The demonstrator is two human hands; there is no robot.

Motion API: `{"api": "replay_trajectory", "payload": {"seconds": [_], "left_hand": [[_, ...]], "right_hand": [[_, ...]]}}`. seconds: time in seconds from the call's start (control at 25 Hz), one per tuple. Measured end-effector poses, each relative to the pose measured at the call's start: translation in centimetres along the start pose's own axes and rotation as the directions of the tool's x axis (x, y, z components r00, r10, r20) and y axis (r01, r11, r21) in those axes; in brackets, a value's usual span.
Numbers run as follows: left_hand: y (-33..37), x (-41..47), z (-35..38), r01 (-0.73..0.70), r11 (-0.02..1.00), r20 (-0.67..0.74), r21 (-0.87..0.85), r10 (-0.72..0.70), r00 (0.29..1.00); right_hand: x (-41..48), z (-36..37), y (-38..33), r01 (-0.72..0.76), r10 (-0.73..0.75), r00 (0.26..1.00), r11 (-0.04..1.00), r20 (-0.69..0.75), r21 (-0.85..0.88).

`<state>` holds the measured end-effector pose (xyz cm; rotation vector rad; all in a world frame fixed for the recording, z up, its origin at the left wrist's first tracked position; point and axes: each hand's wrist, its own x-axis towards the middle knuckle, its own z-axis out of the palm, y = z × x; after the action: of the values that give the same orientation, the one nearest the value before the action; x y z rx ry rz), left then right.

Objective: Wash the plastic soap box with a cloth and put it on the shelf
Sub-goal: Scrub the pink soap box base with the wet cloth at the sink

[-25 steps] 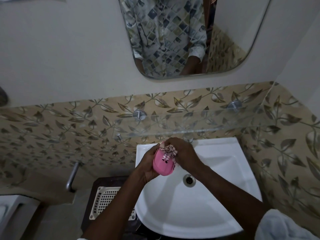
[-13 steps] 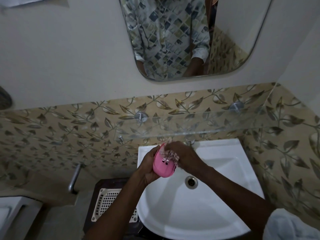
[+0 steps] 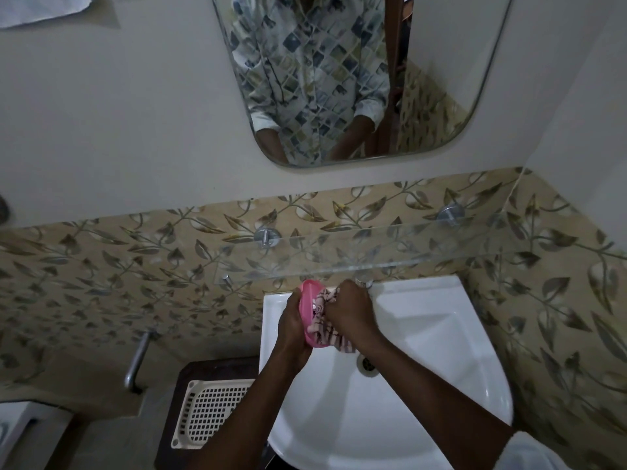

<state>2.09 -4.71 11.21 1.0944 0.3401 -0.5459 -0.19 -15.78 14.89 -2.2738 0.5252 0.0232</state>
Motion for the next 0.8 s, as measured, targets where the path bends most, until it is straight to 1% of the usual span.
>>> {"api": "replay_trajectory", "payload": {"seconds": [0.08, 0.12, 0.2, 0.24, 0.32, 0.44, 0.56, 0.6, 0.68, 0.72, 0.76, 0.8], "left_hand": [[-0.4, -0.1, -0.2, -0.044, 0.999, -0.022, 0.030, 0.045, 0.999], [-0.6, -0.2, -0.2, -0.067, 0.996, -0.007, 0.059, 0.067, 0.998], [-1.0, 0.0, -0.2, -0.113, 0.985, 0.025, 0.132, 0.110, 0.994], [-1.1, 0.0, -0.2, -0.136, 0.980, 0.017, 0.145, 0.135, 0.991], [-1.4, 0.0, -0.3, -0.158, 0.978, -0.015, 0.134, 0.161, 0.987], [-1.6, 0.1, -0.3, -0.144, 0.981, -0.037, 0.130, 0.150, 0.988], [-1.4, 0.3, 0.2, -0.168, 0.978, -0.046, 0.124, 0.174, 0.984], [-1.6, 0.3, 0.5, -0.180, 0.972, -0.027, 0.150, 0.186, 0.982], [-2.4, 0.4, 0.6, -0.159, 0.973, -0.004, 0.167, 0.162, 0.987], [-2.5, 0.4, 0.4, -0.141, 0.979, 0.003, 0.145, 0.142, 0.990], [-2.3, 0.5, -0.1, -0.126, 0.985, 0.010, 0.115, 0.126, 0.992], [-1.8, 0.7, -0.6, -0.100, 0.992, 0.015, 0.080, 0.099, 0.995]], "right_hand": [[0.2, -0.4, 0.4, -0.054, 0.048, 0.996, 0.996, 0.075, 0.069], [0.3, -0.4, 0.4, -0.074, 0.068, 0.996, 0.991, 0.051, 0.108], [0.0, -0.1, 0.6, -0.100, 0.111, 0.992, 0.980, -0.057, 0.171], [-0.2, 0.0, 0.6, -0.106, 0.115, 0.992, 0.981, -0.047, 0.163], [-0.3, 0.0, 0.6, -0.115, 0.109, 0.993, 0.983, 0.047, 0.140], [0.2, -0.3, 0.7, -0.155, 0.154, 0.988, 0.969, 0.022, 0.194], [0.5, -0.3, 0.2, -0.122, 0.110, 0.991, 0.978, 0.076, 0.171], [0.8, -0.5, 0.1, -0.124, 0.118, 0.992, 0.972, 0.039, 0.198], [1.3, -0.9, 0.1, -0.120, 0.146, 0.985, 0.960, -0.089, 0.253], [1.2, -1.0, 0.1, -0.096, 0.119, 0.990, 0.961, -0.075, 0.259], [0.9, -1.0, 0.2, -0.062, 0.066, 0.998, 0.958, -0.002, 0.281], [0.5, -0.8, 0.6, -0.052, 0.018, 0.995, 0.939, 0.101, 0.339]]}}
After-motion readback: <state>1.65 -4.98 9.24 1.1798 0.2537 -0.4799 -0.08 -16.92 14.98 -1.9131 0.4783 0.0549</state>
